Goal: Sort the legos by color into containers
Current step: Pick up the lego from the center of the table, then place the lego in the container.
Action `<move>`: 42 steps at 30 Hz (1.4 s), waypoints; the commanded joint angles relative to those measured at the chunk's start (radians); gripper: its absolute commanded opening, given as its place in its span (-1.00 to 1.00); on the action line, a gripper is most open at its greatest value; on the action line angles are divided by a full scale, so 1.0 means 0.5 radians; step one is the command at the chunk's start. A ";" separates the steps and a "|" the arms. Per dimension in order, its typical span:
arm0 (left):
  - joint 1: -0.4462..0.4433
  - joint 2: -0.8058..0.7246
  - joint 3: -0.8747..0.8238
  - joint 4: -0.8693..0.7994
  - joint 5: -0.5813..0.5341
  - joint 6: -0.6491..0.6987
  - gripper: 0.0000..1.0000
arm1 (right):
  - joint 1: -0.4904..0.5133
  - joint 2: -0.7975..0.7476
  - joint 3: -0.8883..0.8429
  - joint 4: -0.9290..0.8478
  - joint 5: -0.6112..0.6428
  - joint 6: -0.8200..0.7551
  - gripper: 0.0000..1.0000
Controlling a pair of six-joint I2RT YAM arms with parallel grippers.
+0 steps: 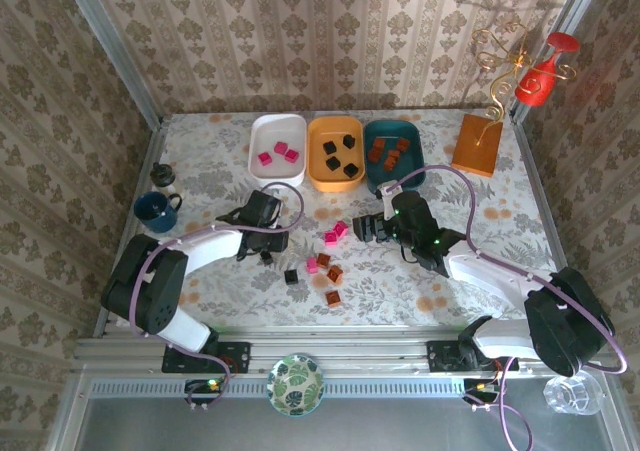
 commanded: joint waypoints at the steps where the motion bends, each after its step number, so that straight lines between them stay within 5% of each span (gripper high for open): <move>1: -0.006 -0.096 0.146 0.100 -0.098 -0.008 -0.37 | 0.010 -0.004 0.027 -0.010 0.043 0.005 0.72; 8: 0.207 0.089 0.535 0.188 -0.058 0.051 -0.36 | 0.011 -0.006 0.030 -0.016 0.043 0.005 0.72; 18: 0.527 0.890 1.456 0.038 -0.056 0.113 -0.26 | 0.009 -0.034 0.024 -0.027 0.064 -0.007 0.72; 24: 0.636 1.201 1.944 -0.163 0.110 0.115 0.00 | 0.011 -0.039 0.024 -0.033 0.076 -0.014 0.72; 30: 0.639 0.837 1.598 0.006 0.211 0.045 0.29 | 0.012 -0.003 0.033 -0.024 0.056 -0.009 0.72; 36: 0.627 0.181 0.717 0.373 0.289 -0.125 0.35 | 0.011 0.008 0.037 -0.028 0.052 -0.008 0.72; 42: 0.617 -0.140 0.128 0.320 0.107 -0.123 0.41 | 0.012 0.031 0.039 -0.013 0.034 -0.002 0.72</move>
